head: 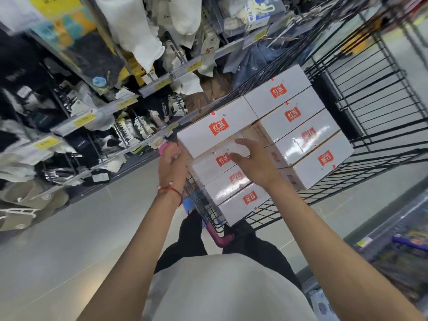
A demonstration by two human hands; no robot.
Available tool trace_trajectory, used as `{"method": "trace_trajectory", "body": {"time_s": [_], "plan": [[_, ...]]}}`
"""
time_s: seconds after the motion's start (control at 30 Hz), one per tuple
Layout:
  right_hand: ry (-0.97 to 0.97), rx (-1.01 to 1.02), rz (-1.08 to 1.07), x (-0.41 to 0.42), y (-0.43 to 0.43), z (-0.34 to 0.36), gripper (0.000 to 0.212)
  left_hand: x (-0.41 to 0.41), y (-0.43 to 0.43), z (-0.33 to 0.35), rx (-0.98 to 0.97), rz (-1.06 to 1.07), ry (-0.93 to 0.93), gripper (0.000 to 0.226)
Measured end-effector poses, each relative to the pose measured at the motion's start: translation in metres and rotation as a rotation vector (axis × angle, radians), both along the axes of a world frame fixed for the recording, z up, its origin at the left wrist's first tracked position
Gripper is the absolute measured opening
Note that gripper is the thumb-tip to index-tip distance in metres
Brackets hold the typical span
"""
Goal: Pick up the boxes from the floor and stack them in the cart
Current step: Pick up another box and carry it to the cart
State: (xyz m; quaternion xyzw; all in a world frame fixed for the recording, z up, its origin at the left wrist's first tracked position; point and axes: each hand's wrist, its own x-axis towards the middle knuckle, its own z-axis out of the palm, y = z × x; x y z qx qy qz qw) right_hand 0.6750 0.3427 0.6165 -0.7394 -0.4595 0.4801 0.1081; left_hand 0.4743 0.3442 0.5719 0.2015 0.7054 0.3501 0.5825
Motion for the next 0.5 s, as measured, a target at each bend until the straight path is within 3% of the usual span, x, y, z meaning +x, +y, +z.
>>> {"method": "trace_trajectory", "body": {"time_s": [0.27,0.5], "plan": [[0.250,0.040,-0.136,-0.023,-0.070,0.013,0.036,-0.028,-0.065,0.025,0.096,0.013,0.056,0.024],[0.344,0.074,-0.006,-0.038,-0.128,0.017,0.031,-0.026,-0.164,0.065,0.116,0.205,0.019,0.022]]}}
